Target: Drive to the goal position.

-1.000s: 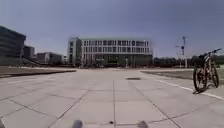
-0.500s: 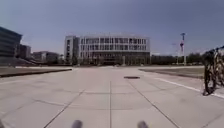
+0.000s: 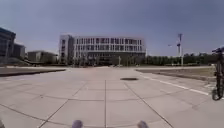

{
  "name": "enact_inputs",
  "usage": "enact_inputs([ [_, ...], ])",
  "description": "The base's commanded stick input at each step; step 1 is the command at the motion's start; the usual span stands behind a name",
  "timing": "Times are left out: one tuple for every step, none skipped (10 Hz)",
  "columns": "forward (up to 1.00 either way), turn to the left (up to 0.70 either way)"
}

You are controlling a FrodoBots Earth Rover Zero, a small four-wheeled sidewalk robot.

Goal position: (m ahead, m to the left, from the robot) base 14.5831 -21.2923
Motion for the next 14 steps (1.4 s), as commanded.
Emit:
enact_inputs([
  [0.85,0.0],
  [0.85,0.0],
  [0.85,0.0],
  [0.85,0.0],
  [0.85,0.0],
  [0.85,0.0],
  [0.85,-0.04],
  [0.85,-0.34],
  [0.85,-0.27],
  [0.85,0.0],
  [0.85,0.0],
  [0.85,-0.1],
  [0.85,-0.26],
  [0.85,-0.34],
])
